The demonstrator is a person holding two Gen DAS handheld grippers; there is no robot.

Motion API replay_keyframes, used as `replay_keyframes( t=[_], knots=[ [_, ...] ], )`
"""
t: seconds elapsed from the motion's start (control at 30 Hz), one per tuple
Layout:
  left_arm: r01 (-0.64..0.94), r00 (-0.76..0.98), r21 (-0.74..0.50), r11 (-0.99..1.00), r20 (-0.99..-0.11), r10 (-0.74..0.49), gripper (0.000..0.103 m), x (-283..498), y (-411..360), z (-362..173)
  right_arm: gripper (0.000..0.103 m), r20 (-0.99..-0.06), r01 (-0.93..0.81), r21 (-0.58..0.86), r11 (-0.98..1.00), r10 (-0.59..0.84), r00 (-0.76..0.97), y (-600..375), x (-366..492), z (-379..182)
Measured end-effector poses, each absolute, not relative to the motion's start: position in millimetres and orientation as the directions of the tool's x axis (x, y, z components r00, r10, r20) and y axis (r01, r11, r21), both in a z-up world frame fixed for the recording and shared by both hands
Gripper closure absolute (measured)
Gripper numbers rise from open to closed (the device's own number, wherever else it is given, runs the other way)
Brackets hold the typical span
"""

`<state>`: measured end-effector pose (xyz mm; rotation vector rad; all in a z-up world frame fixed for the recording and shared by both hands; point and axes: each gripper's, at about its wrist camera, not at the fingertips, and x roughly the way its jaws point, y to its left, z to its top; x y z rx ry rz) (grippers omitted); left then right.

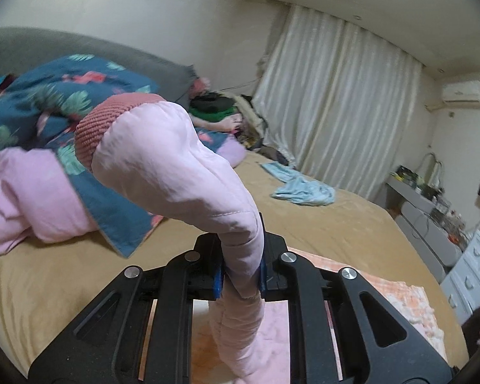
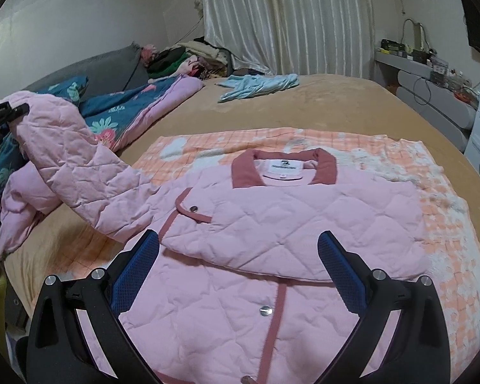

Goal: Fold large clothes
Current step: 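Lift the sleeve with the left tool and lay it across the jacket front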

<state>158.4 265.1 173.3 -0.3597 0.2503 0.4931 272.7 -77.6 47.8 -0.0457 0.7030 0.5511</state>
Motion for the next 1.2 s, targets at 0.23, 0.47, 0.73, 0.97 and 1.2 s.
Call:
replay_keyframes(
  t=[0.23,0.47,0.73,0.97,1.2],
  knots=[
    [-0.429,0.884,-0.211,0.878,-0.299,0.36,0.095,184,223,183,0.004,-0.609,-0.472,0.146,0.869,0.455,0.65,-106,273,53],
    [-0.374,0.899,-0.15,0.915,-0.301,0.318,0.095,208,183,180,0.004,-0.603,-0.444,0.163,0.881,0.445,0.662,-132,276,52],
    [-0.294,0.91,-0.073,0.953,-0.326,0.256,0.095,238,133,165,0.004,-0.607,-0.398,0.191,0.898,0.426,0.671,-163,286,43],
    [-0.212,0.912,-0.027,0.977,-0.363,0.188,0.095,261,90,146,0.004,-0.611,-0.346,0.222,0.912,0.406,0.68,-191,295,34],
    [-0.131,0.901,0.021,0.991,-0.415,0.128,0.095,281,49,120,0.004,-0.618,-0.285,0.257,0.923,0.384,0.686,-223,299,25]
  ],
)
